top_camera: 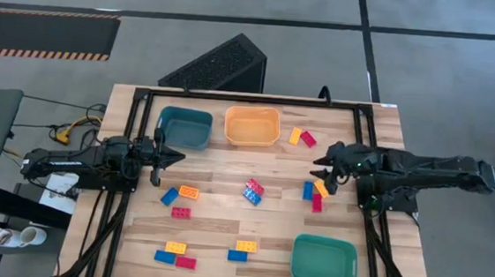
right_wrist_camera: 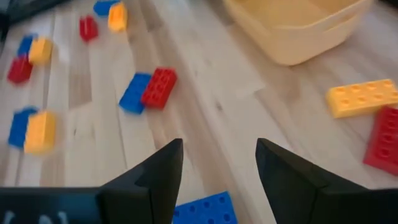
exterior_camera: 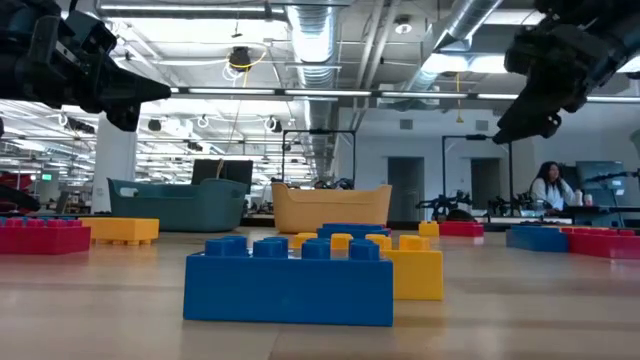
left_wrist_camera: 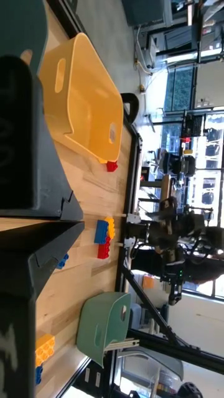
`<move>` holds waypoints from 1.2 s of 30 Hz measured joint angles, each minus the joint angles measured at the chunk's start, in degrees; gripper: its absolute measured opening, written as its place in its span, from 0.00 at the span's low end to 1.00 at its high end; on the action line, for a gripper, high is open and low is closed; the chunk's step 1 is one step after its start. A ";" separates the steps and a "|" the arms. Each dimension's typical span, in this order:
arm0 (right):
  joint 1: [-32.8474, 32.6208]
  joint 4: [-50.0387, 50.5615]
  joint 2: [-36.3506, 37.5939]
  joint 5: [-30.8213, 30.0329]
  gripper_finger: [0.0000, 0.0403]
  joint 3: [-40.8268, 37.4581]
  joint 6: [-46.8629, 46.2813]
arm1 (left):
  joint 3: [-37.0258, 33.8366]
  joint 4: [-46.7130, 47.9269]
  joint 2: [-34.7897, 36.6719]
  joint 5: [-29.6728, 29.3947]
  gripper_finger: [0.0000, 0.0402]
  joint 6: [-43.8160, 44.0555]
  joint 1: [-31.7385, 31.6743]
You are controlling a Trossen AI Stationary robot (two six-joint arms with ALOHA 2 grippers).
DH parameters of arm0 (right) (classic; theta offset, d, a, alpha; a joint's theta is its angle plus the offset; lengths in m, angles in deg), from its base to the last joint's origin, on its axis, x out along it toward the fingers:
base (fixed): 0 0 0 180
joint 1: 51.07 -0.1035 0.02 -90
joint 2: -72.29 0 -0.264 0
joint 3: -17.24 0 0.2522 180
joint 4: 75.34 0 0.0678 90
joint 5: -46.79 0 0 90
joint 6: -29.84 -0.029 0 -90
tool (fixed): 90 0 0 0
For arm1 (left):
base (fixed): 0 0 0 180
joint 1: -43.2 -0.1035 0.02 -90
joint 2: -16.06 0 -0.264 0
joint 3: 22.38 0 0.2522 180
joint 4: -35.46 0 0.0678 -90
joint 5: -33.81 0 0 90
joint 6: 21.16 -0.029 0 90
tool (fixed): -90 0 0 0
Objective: Sort & place blocks by color
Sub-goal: Put the blue game piece into the green bin
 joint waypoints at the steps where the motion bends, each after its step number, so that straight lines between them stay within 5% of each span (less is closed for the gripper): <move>1: -0.67 0.01 -1.36 -0.09 0.57 0.20 0.65 | -0.01 -0.02 0.00 -0.02 0.00 0.00 0.01; 14: -4.46 0.88 -17.00 3.76 0.58 0.25 5.71 | -0.02 -0.02 0.02 0.00 0.00 0.00 -0.01; 26: -4.41 -2.33 -24.62 5.89 0.96 0.25 5.95 | -0.01 0.00 0.01 0.00 0.00 0.00 -0.01; 36: -7.32 -3.60 -30.29 3.81 0.95 1.06 6.12 | 0.00 -0.01 0.00 -0.01 0.00 0.00 0.00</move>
